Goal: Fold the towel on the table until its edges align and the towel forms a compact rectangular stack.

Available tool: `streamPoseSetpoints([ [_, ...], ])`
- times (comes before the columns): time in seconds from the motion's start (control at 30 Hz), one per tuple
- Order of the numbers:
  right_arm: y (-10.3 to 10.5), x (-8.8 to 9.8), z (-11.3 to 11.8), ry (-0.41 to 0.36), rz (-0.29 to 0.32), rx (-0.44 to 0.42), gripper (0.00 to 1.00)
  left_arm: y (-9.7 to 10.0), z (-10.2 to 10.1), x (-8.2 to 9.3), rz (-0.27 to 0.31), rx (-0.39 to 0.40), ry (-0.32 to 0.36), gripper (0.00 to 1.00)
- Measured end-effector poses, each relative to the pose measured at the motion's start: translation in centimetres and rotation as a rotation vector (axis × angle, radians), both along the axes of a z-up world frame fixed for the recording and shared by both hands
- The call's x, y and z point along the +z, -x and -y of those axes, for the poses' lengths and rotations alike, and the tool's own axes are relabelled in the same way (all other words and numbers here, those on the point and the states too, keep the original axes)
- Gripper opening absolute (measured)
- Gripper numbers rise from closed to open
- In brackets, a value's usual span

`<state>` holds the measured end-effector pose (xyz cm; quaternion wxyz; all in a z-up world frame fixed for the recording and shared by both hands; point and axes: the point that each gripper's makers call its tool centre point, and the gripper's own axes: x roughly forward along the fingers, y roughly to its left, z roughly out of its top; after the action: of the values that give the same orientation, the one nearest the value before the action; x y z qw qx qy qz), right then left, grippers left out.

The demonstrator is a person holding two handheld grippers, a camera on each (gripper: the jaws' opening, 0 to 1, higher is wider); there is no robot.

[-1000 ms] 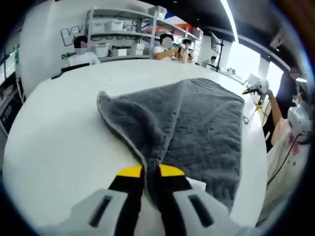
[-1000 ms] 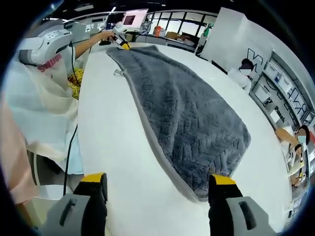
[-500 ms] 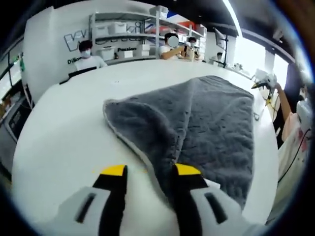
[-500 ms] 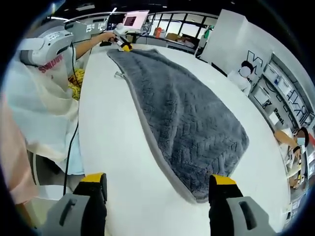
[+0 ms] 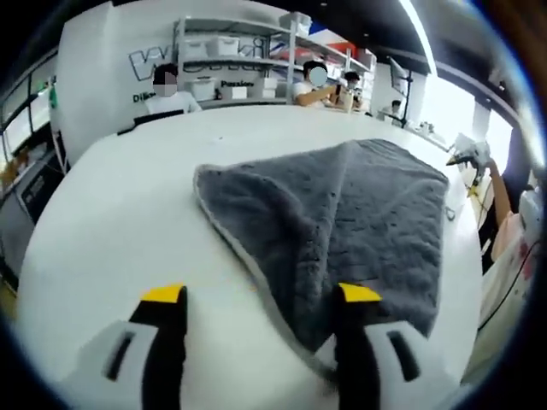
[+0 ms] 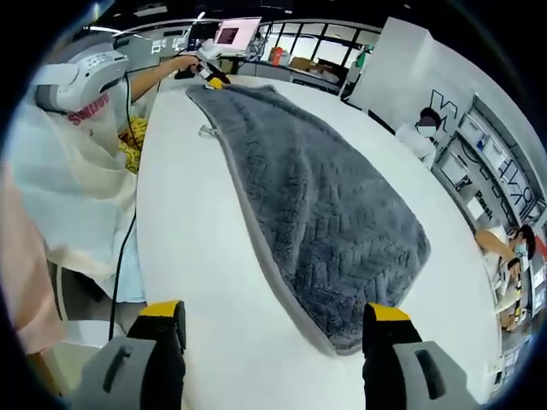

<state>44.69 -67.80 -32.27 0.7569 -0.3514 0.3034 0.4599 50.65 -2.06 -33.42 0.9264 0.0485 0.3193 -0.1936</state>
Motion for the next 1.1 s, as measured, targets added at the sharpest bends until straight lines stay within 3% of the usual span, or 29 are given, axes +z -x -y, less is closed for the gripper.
streamPoseSetpoints([
  [0.23, -0.2, 0.1, -0.5, 0.003, 0.0, 0.008, 0.89, 0.9, 0.5, 0.5, 0.036, -0.015, 0.013, 0.99],
  [0.63, -0.5, 0.4, -0.8, 0.002, 0.008, 0.014, 0.9, 2.3, 1.8, 1.6, 0.085, -0.063, -0.005, 0.99],
  [1.1, -0.8, 0.5, -0.8, -0.034, 0.016, -0.009, 0.93, 5.8, 3.7, 3.5, 0.141, -0.125, -0.074, 0.99],
])
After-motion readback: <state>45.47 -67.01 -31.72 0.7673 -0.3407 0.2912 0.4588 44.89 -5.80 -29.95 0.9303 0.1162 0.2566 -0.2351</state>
